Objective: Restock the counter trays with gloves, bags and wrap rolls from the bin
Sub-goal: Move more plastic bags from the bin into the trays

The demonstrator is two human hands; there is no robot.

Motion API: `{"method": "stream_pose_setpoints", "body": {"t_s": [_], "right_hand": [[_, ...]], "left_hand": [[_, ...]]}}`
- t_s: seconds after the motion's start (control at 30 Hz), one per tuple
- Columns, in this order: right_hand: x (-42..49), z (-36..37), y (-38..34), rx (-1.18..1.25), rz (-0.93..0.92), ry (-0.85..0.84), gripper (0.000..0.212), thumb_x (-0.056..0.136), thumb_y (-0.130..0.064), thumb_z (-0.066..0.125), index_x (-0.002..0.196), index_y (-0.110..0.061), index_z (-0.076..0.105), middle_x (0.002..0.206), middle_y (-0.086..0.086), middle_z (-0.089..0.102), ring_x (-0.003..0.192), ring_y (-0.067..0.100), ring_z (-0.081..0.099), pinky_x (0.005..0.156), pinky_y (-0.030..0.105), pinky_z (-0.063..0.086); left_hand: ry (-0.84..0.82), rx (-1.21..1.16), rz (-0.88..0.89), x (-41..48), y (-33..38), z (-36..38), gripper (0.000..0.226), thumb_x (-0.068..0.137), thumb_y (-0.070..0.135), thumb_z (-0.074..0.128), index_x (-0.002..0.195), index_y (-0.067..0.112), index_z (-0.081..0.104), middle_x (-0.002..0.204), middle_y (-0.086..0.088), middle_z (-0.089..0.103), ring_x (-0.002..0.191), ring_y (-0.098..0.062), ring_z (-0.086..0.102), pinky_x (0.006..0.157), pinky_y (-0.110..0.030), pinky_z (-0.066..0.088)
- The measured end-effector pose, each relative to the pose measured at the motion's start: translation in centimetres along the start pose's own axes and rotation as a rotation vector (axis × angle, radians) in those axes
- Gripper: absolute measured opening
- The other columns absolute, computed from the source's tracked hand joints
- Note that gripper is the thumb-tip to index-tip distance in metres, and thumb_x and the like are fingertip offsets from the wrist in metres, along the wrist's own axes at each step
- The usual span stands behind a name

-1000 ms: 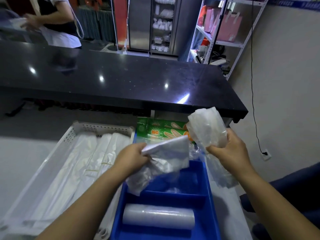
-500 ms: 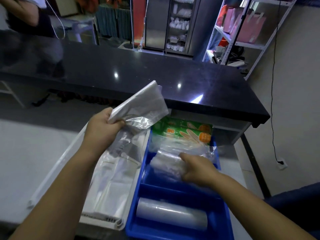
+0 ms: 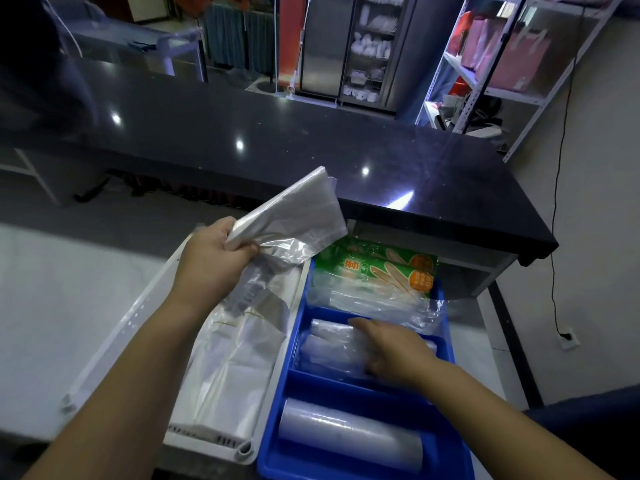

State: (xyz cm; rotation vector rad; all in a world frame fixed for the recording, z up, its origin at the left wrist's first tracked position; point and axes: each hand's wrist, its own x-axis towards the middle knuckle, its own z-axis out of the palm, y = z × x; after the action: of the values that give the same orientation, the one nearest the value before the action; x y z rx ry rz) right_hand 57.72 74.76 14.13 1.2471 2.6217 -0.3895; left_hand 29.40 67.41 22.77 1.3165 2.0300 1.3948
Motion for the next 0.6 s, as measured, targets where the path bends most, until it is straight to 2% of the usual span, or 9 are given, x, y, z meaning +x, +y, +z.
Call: {"method": "stream_pose_setpoints", "body": {"t_s": [0.1, 0.2, 0.23, 0.3, 0.37, 0.43, 0.5, 0.6], "right_hand": [[0.0, 0.0, -0.1, -0.13, -0.065, 0.067, 0.082, 0.073, -0.031, 0.07, 0.143, -0.028, 0.026, 0.138, 0.001, 0.046, 0.121, 0.026, 0.046, 0.094, 0.038, 0.04], [-0.5, 0.7, 0.4, -0.232, -0.156, 0.246, 0.068, 0.069, -0.029, 0.077, 0.13, -0.02, 0.049, 0.124, 0.005, 0.058, 0.108, 0.028, 0.054, 0.087, 0.04, 0.046], [-0.8, 1.0, 0.5, -0.215, -0.159, 0.26, 0.06, 0.07, -0.029, 0.077, 0.125, -0.021, 0.054, 0.119, 0.004, 0.06, 0.103, 0.027, 0.057, 0.082, 0.039, 0.048], [-1.2, 1.5, 0.8, -0.118, -0.129, 0.19, 0.046, 0.08, -0.029, 0.069, 0.124, -0.024, 0.054, 0.122, 0.001, 0.056, 0.104, 0.025, 0.056, 0.08, 0.034, 0.047], [-1.5, 2.0, 1.3, -0.016, -0.076, 0.117, 0.038, 0.087, -0.03, 0.06, 0.124, -0.027, 0.053, 0.129, -0.004, 0.051, 0.107, 0.021, 0.055, 0.083, 0.028, 0.045], [-1.9, 1.6, 1.4, 0.082, -0.05, 0.15, 0.034, 0.088, -0.03, 0.06, 0.122, -0.027, 0.057, 0.128, -0.007, 0.053, 0.105, 0.017, 0.057, 0.087, 0.027, 0.047], [-2.5, -0.2, 1.6, 0.187, -0.037, 0.326, 0.027, 0.086, -0.025, 0.064, 0.113, -0.023, 0.063, 0.114, -0.003, 0.063, 0.092, 0.013, 0.061, 0.083, 0.029, 0.052], [-3.8, -4.8, 2.2, 0.309, -0.061, 0.817, 0.015, 0.082, -0.015, 0.067, 0.097, -0.013, 0.066, 0.088, 0.004, 0.067, 0.073, 0.009, 0.061, 0.067, 0.025, 0.056]], "left_hand": [[-0.005, -0.004, 0.018, 0.1, 0.3, 0.6, 0.012, 0.079, 0.014, 0.067, 0.073, 0.015, 0.057, 0.065, 0.0, 0.061, 0.06, -0.013, 0.055, 0.058, -0.032, 0.044], [-0.018, -0.022, 0.014, 0.5, 0.4, 1.0, 0.012, 0.079, 0.013, 0.067, 0.073, 0.017, 0.058, 0.065, 0.0, 0.061, 0.061, -0.015, 0.056, 0.061, -0.033, 0.044], [-0.018, -0.018, 0.02, 0.6, 0.5, 1.1, 0.012, 0.079, 0.013, 0.067, 0.074, 0.016, 0.058, 0.065, 0.0, 0.06, 0.062, -0.015, 0.055, 0.061, -0.033, 0.044], [-0.022, -0.016, 0.037, 0.7, 0.9, 1.4, 0.01, 0.079, 0.013, 0.067, 0.075, 0.014, 0.058, 0.067, -0.004, 0.062, 0.064, -0.02, 0.058, 0.062, -0.037, 0.046], [-0.041, -0.032, 0.06, 0.7, 1.7, 1.8, 0.008, 0.079, 0.012, 0.067, 0.078, 0.01, 0.059, 0.073, -0.012, 0.064, 0.071, -0.029, 0.061, 0.065, -0.043, 0.05], [-0.069, -0.051, 0.084, 0.7, 2.3, 2.1, 0.009, 0.079, 0.011, 0.067, 0.078, 0.009, 0.058, 0.074, -0.015, 0.064, 0.071, -0.03, 0.061, 0.065, -0.045, 0.05], [-0.112, -0.035, 0.111, 0.8, 2.9, 2.3, 0.009, 0.079, 0.011, 0.066, 0.076, 0.013, 0.058, 0.07, -0.009, 0.063, 0.067, -0.024, 0.061, 0.061, -0.04, 0.05], [-0.212, 0.058, 0.147, 1.0, 3.6, 3.0, 0.01, 0.08, 0.016, 0.066, 0.074, 0.019, 0.059, 0.068, 0.001, 0.063, 0.069, -0.021, 0.061, 0.064, -0.041, 0.052]]}}
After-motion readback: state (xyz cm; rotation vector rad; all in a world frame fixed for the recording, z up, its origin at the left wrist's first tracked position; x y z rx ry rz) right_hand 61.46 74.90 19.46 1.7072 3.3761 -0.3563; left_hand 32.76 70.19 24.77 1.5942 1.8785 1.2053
